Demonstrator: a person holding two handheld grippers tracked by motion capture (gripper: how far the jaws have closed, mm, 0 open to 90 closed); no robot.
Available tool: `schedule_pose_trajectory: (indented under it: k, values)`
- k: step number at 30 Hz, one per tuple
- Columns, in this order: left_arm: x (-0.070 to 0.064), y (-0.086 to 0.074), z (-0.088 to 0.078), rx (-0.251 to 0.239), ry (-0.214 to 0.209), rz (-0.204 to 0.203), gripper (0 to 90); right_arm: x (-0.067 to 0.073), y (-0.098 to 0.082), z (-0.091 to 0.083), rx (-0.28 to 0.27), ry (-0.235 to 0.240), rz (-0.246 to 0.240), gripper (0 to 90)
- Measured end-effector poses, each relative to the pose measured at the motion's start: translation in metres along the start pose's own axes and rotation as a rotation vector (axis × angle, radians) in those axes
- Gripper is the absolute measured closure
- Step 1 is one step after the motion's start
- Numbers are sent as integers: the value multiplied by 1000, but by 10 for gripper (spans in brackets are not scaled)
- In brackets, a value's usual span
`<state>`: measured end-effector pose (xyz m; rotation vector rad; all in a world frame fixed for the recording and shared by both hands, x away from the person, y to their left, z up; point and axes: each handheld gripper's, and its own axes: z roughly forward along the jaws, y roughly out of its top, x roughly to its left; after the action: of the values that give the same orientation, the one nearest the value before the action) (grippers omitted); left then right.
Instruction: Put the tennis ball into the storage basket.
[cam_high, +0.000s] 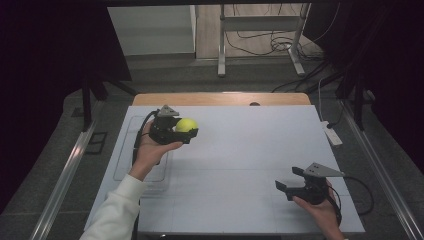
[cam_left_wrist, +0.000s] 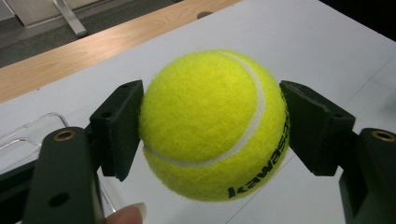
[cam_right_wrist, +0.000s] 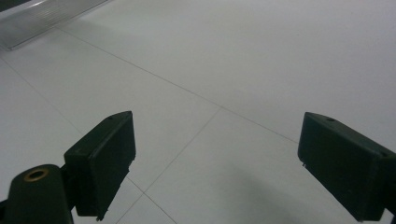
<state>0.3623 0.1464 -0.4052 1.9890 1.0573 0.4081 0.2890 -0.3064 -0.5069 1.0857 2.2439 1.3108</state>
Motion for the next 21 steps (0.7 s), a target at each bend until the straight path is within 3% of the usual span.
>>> schedule_pose_trajectory:
  k: [21]
  values:
    - [12,0,-9,-15,48,-17,265,0,0,0,-1,-1,3,115]
